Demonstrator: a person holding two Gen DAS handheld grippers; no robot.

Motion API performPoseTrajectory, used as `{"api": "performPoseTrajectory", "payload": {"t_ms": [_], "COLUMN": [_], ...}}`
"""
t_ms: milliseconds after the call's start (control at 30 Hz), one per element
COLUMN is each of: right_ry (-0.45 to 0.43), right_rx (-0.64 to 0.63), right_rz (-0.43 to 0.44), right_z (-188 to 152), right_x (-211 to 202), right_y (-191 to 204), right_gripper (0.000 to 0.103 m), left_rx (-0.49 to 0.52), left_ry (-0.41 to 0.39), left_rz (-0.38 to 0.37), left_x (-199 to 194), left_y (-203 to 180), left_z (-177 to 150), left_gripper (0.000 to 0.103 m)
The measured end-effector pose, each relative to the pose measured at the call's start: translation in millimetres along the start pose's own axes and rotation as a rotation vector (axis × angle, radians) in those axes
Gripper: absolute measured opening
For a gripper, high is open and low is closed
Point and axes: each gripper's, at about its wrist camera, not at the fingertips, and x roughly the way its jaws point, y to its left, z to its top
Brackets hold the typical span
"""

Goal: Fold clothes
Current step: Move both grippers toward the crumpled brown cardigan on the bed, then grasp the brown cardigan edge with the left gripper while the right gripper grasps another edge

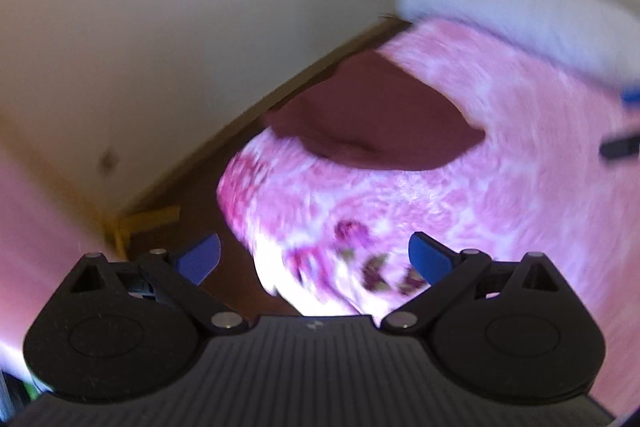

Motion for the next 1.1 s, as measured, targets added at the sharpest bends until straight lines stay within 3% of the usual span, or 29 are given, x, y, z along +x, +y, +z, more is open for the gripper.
{"api": "performPoseTrajectory", "payload": {"t_ms": [100, 233, 400, 533, 600, 633, 667, 700, 733, 767, 800, 833, 900, 933, 1100], "right_ry": [0.034, 0.101, 0.163, 0.237, 0.224, 0.212, 0.205, 0.198, 0.190, 0.179, 0.163, 0.147, 0.087, 0.046, -0.137], "right_rx": [-0.062, -0.147, -0.406, -0.714, -0.771, -0.786, -0.782, -0.777, -0.772, -0.762, -0.731, -0.699, -0.587, -0.535, -0.433], "right_rz": [-0.038, -0.083, -0.148, -0.178, -0.142, -0.118, -0.095, -0.072, -0.049, -0.040, -0.059, -0.079, -0.120, -0.149, -0.279], "right_z": [10.0, 26.0, 32.1, 12.9, 4.5, 1.9, 0.2, -1.5, -3.1, -4.5, -4.4, -4.1, -0.7, -1.4, -29.5], "right_x": [36.9, 105.6, 211.4, 295.4, 316.6, 325.6, 332.9, 340.2, 347.4, 351.2, 352.2, 353.2, 337.4, 321.4, 209.6], "right_y": [-8.3, -18.1, -15.0, -12.5, -17.1, -19.4, -22.4, -25.3, -28.3, -31.4, -35.8, -40.4, -54.1, -61.3, -75.5], "right_gripper": [0.087, 0.086, 0.086, 0.085, 0.085, 0.085, 0.085, 0.085, 0.075, 0.066, 0.031, 0.013, 0.009, 0.002, 0.001], "left_rx": [0.227, 0.484, 0.781, 0.917, 0.971, 0.972, 0.959, 0.944, 0.917, 0.889, 0.852, 0.818, 0.756, 0.725, 0.681], "left_ry": [-0.067, -0.086, -0.123, -0.116, -0.143, -0.163, -0.167, -0.168, -0.161, -0.163, -0.175, -0.196, -0.266, -0.300, -0.466], "left_rz": [-0.046, -0.119, -0.192, -0.262, -0.271, -0.267, -0.274, -0.279, -0.275, -0.275, -0.285, -0.284, -0.279, -0.276, -0.327], "left_x": [55.3, 151.2, 266.6, 327.6, 343.6, 347.5, 351.0, 354.3, 356.9, 357.4, 355.6, 351.2, 330.1, 319.5, 234.6], "left_y": [3.4, 8.1, -3.0, -14.2, -16.2, -15.3, -13.7, -12.3, -11.0, -8.6, -4.6, -3.5, 0.4, 2.3, -17.2], "left_z": [14.4, 33.3, 38.0, 33.3, 31.0, 31.9, 33.9, 35.9, 38.6, 41.7, 45.4, 49.2, 55.9, 59.2, 57.6], "left_gripper": [0.099, 0.099, 0.097, 0.085, 0.079, 0.069, 0.044, 0.028, 0.010, 0.010, 0.009, 0.008, 0.008, 0.007, 0.006]}}
